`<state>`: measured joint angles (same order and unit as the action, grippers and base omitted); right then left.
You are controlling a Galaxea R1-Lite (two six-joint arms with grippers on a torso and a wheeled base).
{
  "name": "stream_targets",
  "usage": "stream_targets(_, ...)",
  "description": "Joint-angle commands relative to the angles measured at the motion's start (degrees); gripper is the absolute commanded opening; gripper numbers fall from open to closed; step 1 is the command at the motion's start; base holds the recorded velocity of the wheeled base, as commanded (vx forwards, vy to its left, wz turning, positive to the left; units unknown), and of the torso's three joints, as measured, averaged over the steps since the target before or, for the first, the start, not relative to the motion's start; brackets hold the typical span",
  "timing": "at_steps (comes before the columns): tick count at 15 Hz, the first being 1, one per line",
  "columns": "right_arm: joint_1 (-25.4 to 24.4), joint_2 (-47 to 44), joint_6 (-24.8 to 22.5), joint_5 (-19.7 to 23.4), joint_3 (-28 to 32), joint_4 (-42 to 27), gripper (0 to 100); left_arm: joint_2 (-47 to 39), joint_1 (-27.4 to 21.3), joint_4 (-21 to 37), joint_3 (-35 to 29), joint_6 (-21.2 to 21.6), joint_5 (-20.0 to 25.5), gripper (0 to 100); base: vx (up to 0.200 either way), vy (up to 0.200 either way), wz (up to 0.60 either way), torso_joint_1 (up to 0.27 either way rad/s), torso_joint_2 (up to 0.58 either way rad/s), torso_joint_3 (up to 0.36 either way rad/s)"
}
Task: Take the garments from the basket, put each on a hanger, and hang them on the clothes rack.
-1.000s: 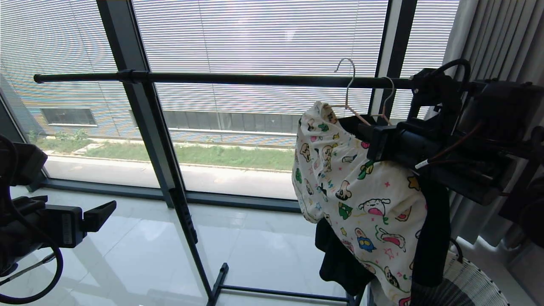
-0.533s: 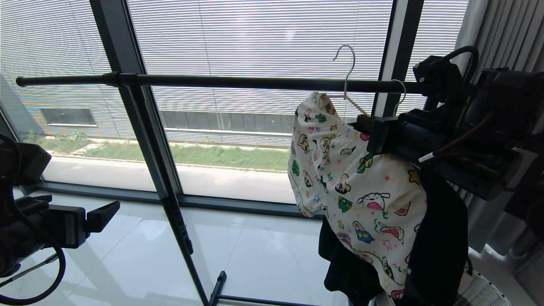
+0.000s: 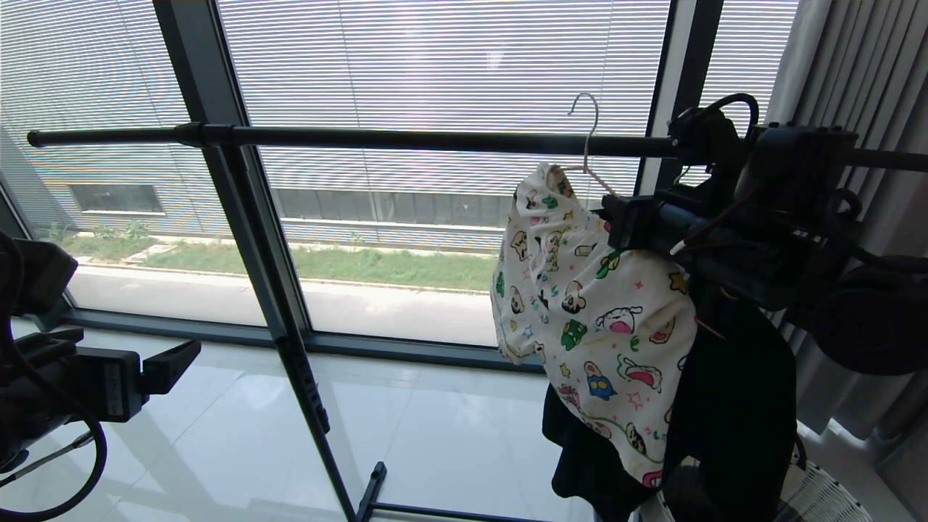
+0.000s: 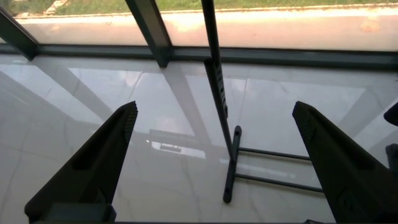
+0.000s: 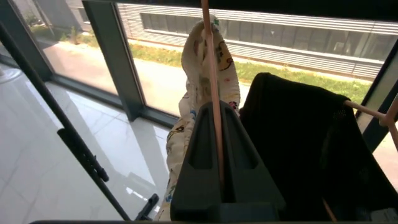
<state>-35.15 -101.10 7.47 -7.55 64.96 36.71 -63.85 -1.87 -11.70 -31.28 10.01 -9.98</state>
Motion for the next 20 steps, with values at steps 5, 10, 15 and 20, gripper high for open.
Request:
stream_targets(5, 1.7, -5.2, -0.4, 0.1, 1.9, -0.7, 0, 3.2, -4.4, -0.5, 1.0, -0.2, 3.6, 100, 0.000, 0.000, 0.00, 0.000, 0.00, 0.000)
stream_targets(10, 1.9, -5.9, -0.4, 0.0, 1.9, -0.7, 0, 4.6, -4.7, -0.5, 2.5, -0.1, 5.4, 100, 0.000, 0.000, 0.00, 0.000, 0.00, 0.000)
stream_targets(15, 1.8, -3.1, -0.4, -0.2, 1.5, -3.4, 100, 4.2, -4.4, -0.5, 2.5, -0.2, 5.4, 100, 0.000, 0.000, 0.00, 0.000, 0.00, 0.000)
stream_targets(20, 3.2, 12.7, -3.5, -2.2, 1.1, -33.4, 100, 4.4, -0.7, -0.7, 3.3, 0.0, 5.2, 100, 0.000, 0.000, 0.00, 0.000, 0.00, 0.000)
